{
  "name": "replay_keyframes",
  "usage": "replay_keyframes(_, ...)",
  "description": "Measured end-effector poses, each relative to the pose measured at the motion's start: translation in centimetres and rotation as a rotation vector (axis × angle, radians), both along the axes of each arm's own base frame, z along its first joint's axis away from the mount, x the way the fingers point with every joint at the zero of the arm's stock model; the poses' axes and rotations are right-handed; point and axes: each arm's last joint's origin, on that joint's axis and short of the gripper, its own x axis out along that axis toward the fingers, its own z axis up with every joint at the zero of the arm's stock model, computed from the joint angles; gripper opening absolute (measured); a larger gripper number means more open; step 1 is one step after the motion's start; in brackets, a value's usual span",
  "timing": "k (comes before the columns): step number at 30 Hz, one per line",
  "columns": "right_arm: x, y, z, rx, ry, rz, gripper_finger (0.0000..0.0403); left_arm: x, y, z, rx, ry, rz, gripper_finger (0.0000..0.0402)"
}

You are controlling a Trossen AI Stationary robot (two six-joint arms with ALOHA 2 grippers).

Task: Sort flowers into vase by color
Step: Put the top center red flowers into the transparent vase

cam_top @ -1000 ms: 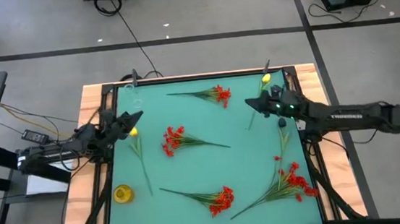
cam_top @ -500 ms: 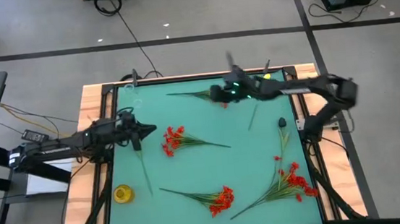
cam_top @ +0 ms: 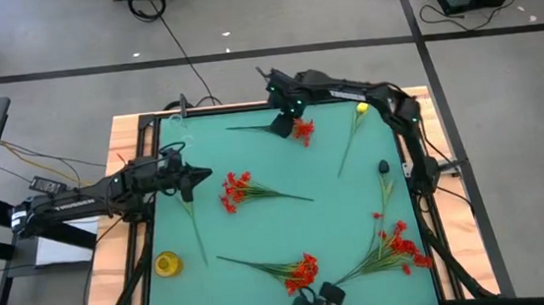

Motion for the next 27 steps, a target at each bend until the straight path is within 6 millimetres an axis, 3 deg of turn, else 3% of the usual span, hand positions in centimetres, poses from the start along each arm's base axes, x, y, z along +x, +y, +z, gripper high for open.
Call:
replay_keyframes(5, 0.8, -1.5, -2.0, 0.009, 0.078, 0.118, 0.0218, 0.2, 0.1, -0.2, -0.095, 0.0, 0.029, 0.0014)
replay_keyframes(10, 0.4, -2.9, -4.2, 0.024, 0.161, 0.246, 0.0225, 0.6, 0.2, -0.1, -0.122, -0.023, 0.065, 0.0007)
replay_keyframes(17, -0.8, -5.4, -6.7, 0.078, 0.16, 0.278, 0.0221, 1.4, 0.6, 0.3, -0.106, -0.086, 0.122, 0.0082)
replay_keyframes(22, -1.3, -5.9, -7.4, 0.145, 0.137, 0.266, 0.018, 1.8, 0.7, -0.1, -0.17, -0.063, 0.135, 0.0141)
replay_keyframes(27, -1.4, -5.3, -7.1, 0.202, 0.133, 0.258, 0.0083, 2.3, 0.9, -0.2, -0.165, -0.072, 0.142, 0.0151)
